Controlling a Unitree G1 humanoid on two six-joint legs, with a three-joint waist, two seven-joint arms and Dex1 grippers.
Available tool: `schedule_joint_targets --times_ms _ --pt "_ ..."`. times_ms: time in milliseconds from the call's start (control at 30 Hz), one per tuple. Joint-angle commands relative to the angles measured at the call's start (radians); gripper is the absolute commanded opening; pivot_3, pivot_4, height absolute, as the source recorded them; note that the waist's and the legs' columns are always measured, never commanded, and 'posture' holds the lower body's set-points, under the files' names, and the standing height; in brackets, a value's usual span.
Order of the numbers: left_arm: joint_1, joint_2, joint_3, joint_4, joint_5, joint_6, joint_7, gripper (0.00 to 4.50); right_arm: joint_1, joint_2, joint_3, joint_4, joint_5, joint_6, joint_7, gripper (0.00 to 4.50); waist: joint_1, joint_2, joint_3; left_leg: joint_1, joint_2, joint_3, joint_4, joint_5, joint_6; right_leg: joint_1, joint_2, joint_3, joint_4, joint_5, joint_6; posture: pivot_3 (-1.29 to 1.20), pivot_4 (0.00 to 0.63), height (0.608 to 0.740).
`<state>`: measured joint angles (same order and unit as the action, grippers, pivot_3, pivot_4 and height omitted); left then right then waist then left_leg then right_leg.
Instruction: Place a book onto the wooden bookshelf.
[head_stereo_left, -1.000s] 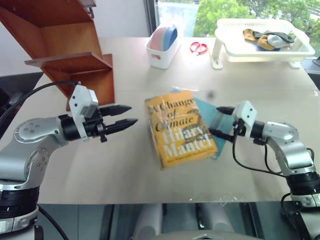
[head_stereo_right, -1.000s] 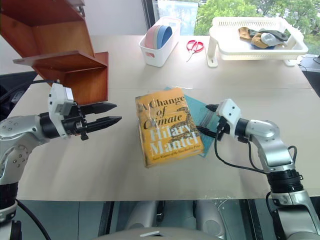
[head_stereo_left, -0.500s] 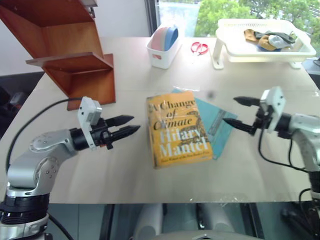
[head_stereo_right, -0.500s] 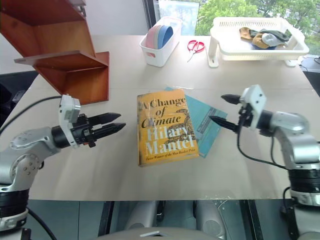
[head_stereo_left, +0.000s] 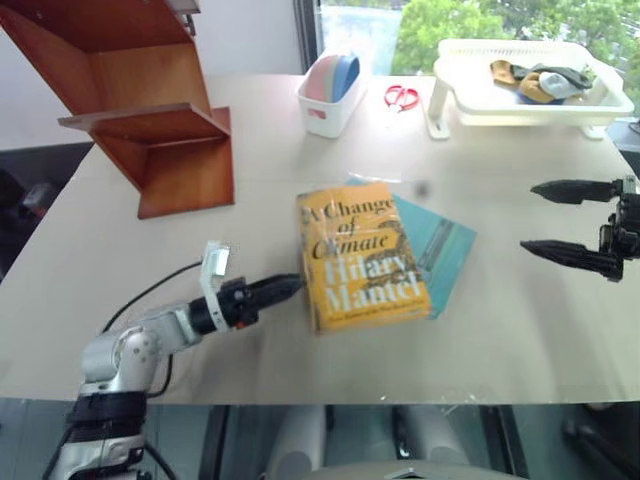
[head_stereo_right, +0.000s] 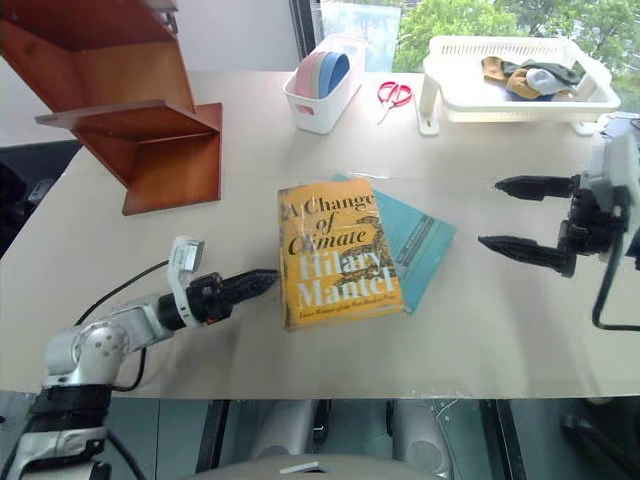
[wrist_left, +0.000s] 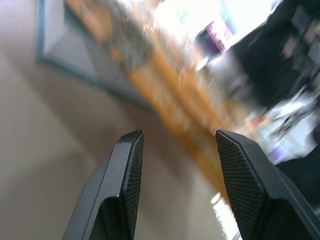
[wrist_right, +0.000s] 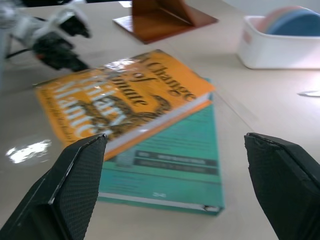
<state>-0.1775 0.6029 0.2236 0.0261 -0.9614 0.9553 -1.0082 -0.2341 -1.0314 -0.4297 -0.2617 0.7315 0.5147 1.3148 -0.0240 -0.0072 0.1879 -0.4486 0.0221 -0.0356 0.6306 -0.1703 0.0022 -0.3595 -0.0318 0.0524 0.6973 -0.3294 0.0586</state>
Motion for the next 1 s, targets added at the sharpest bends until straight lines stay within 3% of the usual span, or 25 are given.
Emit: schedule_joint_targets --times_ms 33,600,1000 --pt "-0.022 -0.003 0.029 0.035 -0.048 0.064 0.002 2.42 0.037 -0.026 -0.087 -0.061 0.057 0.004 0.039 4.5 0.0 0.0 0.0 0.0 0.0 0.0 0.0 0.0 0.0 0.0 0.0 0.001 0.0 0.0 0.0 0.0 0.15 0.74" --pt "-0.132 0.012 0.037 0.201 -0.093 0.237 -0.113 2.42 0.107 -0.096 -0.134 -0.061 0.093 0.009 0.135 4.5 0.01 0.0 0.0 0.0 0.0 0.0 0.001 0.0 0.0 0.001 0.0 0.0 0.0 0.0 0.0 0.0 0.15 0.74" --pt "-0.279 -0.052 -0.104 0.329 0.047 0.186 -0.182 2.42 0.108 -0.068 -0.112 -0.05 0.069 -0.026 0.109 4.5 0.013 0.0 0.0 0.0 -0.001 0.001 0.001 0.0 0.0 0.001 0.0 -0.001 0.0 0.0 0.0 0.0 0.15 0.74"
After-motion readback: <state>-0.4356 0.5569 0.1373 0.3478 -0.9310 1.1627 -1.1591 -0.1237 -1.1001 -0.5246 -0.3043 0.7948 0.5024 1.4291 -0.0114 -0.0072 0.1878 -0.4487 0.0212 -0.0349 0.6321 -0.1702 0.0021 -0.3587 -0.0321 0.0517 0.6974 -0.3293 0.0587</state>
